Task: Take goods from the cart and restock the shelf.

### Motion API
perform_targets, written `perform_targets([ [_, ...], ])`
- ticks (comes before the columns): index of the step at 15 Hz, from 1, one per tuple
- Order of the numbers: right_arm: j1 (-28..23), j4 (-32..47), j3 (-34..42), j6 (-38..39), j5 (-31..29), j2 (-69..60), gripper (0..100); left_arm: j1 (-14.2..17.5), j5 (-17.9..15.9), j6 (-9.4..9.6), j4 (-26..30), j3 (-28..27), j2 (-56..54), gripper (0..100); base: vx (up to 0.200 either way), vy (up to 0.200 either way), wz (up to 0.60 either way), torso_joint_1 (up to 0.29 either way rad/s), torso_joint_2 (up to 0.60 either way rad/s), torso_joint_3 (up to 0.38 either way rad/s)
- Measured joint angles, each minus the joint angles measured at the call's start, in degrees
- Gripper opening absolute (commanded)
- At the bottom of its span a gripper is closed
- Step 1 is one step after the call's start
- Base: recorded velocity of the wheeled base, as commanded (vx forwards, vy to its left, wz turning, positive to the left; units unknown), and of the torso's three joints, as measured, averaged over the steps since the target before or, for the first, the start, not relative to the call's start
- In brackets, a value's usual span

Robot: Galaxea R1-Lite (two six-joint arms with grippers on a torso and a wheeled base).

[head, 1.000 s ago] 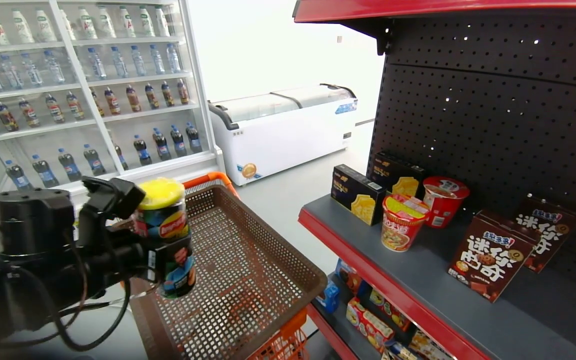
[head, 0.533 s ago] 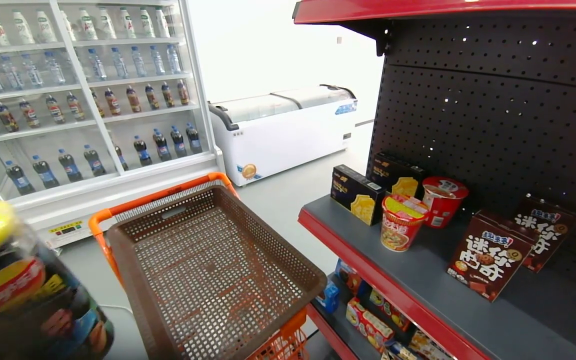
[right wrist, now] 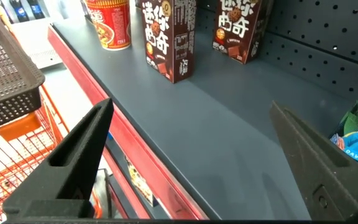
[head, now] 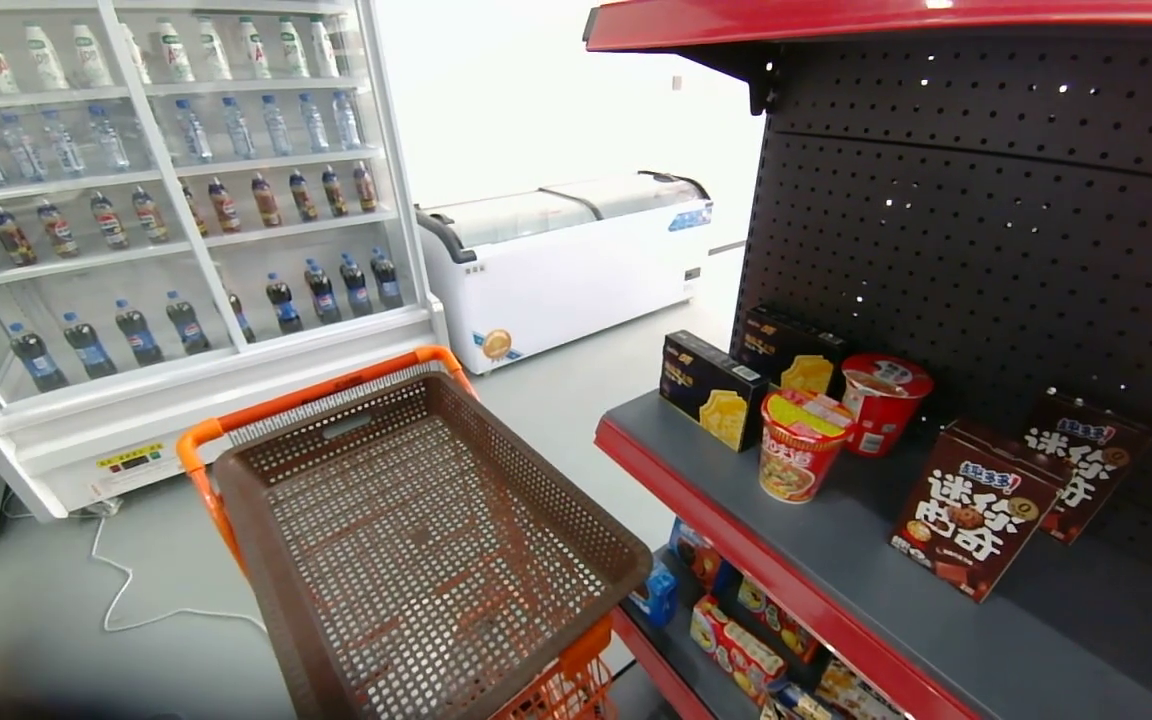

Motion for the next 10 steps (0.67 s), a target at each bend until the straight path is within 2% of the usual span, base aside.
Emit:
perform_targets([
  [10, 0.0, 0.0, 0.0, 0.0, 0.0, 0.0, 100, 0.0, 0.0, 0.00, 0.0, 1.2, -1.2, 0, 0.000, 0.000, -0.60, 0.006, 0.00, 0.006],
])
